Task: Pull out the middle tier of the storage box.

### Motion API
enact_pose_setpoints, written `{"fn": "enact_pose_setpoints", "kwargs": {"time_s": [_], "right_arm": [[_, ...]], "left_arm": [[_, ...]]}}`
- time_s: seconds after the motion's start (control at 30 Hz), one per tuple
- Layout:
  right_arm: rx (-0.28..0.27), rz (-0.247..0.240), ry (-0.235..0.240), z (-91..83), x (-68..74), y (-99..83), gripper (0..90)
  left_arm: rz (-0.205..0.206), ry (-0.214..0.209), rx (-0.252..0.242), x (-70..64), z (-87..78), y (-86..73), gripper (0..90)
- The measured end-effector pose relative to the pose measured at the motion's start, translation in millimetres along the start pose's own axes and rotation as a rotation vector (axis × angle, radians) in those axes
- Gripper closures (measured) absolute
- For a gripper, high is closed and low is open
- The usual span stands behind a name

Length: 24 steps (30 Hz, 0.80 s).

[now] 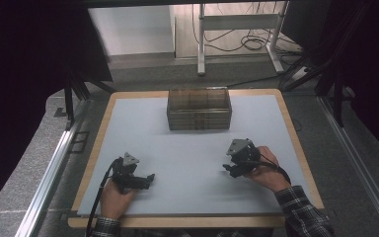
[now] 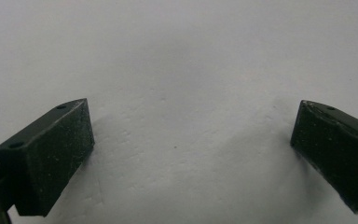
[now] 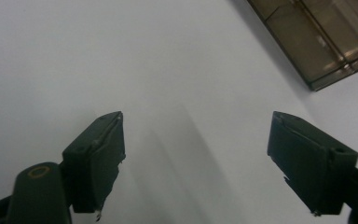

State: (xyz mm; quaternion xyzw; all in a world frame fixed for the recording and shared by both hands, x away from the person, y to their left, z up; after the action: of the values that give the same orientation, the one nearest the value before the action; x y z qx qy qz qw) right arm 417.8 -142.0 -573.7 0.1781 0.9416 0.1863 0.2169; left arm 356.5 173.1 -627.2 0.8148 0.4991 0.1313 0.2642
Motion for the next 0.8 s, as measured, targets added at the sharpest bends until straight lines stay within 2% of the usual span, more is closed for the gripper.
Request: {"fn": "enact_pose_setpoints", "kwargs": {"time_s": [0.3, 0.43, 0.67, 0.8], "right_arm": [[-0.004, -0.061, -0.058, 6.2, -4.4, 13.8, 22.6], [0.0, -0.071, -0.071, 8.5, -5.2, 16.5, 22.6], [0.005, -0.103, -0.122, 13.1, -9.6, 23.5, 22.6], [0.003, -0.127, -0.163, 14.3, -12.8, 28.8, 26.0]], "left_arm": [[-0.004, -0.002, 0.0, -0.4, 0.0, -0.1, 0.0], [-0.003, -0.002, 0.0, -0.3, 0.0, -0.1, 0.0], [-0.004, -0.002, 0.0, -0.4, 0.0, -0.1, 0.0], [-0.006, -0.001, -0.002, -0.4, 0.2, 0.1, 0.0]]}}
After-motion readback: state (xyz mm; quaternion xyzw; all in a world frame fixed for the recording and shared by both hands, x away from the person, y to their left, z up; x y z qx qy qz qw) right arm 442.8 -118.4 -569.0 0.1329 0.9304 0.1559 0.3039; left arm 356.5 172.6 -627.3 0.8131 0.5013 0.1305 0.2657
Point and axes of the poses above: each handheld gripper's, and its own axes: z roughly forward along the jaws, y roughly out of its top, x roughly to its left, the point moved 10 cm from there along z, roughly forward along the jaws, and after that the axes turned 9 degrees about x, right-handed, at the moved point
